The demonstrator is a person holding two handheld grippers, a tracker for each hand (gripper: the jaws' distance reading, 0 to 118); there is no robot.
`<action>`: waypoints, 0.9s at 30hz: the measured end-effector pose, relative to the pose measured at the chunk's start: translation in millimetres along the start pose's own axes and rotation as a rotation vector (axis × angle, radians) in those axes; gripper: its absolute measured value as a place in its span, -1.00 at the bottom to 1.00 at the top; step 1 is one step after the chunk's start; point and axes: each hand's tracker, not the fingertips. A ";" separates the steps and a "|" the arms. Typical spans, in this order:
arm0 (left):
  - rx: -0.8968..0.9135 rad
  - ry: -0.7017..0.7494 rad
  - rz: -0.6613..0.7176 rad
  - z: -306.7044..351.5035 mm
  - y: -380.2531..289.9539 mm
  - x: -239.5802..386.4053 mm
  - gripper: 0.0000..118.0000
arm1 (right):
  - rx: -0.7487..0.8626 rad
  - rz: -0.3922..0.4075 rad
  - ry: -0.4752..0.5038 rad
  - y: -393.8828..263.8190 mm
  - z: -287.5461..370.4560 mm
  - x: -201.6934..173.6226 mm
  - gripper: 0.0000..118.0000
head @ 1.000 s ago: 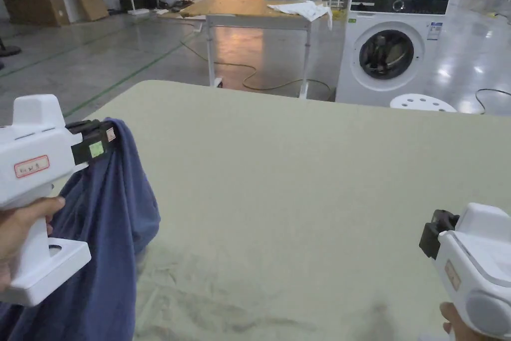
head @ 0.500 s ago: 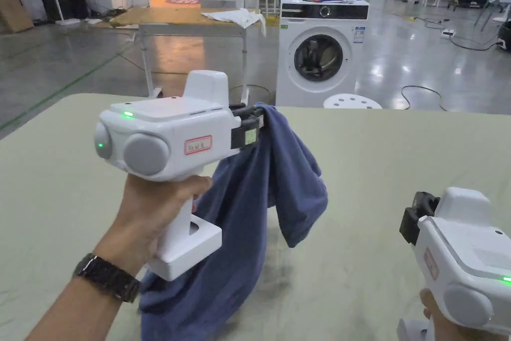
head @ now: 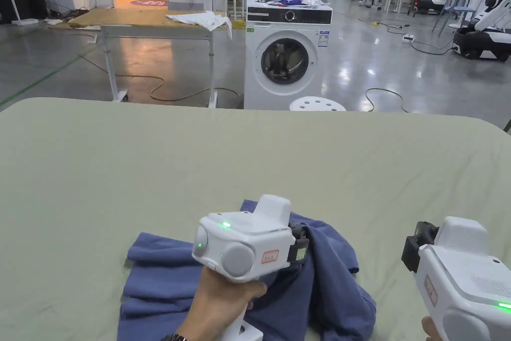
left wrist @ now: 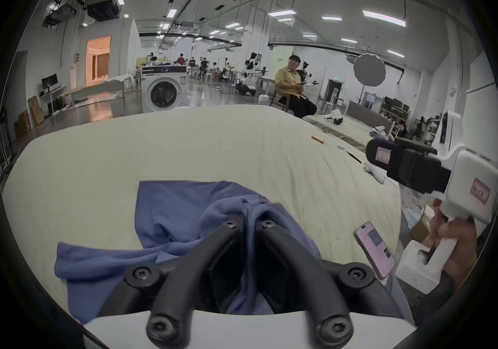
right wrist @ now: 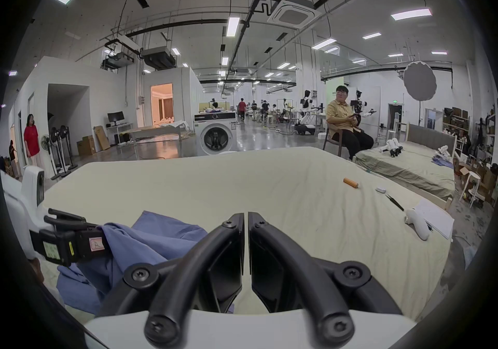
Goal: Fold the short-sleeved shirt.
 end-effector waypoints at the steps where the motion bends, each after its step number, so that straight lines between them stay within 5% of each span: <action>1: 0.009 0.012 0.011 1.4 -1.9 -2.8 -0.72 | -0.005 0.004 0.002 -0.3 -1.9 -0.2 -0.97; 5: 0.075 0.075 0.040 26.4 -1.6 -15.6 0.21 | -0.009 0.030 0.017 1.1 -5.5 -7.2 -0.97; 11: 0.287 0.240 0.088 90.0 2.9 -42.5 0.30 | 0.042 0.057 0.059 13.2 -8.8 -30.3 -0.97; 13: 0.335 0.356 0.080 110.0 2.7 -51.3 0.17 | 0.073 0.057 0.070 17.6 -9.6 -39.3 -0.97; 16: 0.419 0.503 0.060 140.1 1.7 -59.5 -0.62 | 0.122 0.055 0.075 24.6 -7.3 -53.7 -0.97; 18: 0.446 0.575 0.048 153.4 0.1 -65.1 -0.96 | 0.148 0.057 0.081 28.4 -6.0 -60.9 -0.97; 27: 0.403 0.663 0.077 185.0 -9.9 -90.1 -1.00 | 0.189 0.075 0.113 38.5 -4.8 -82.5 -0.97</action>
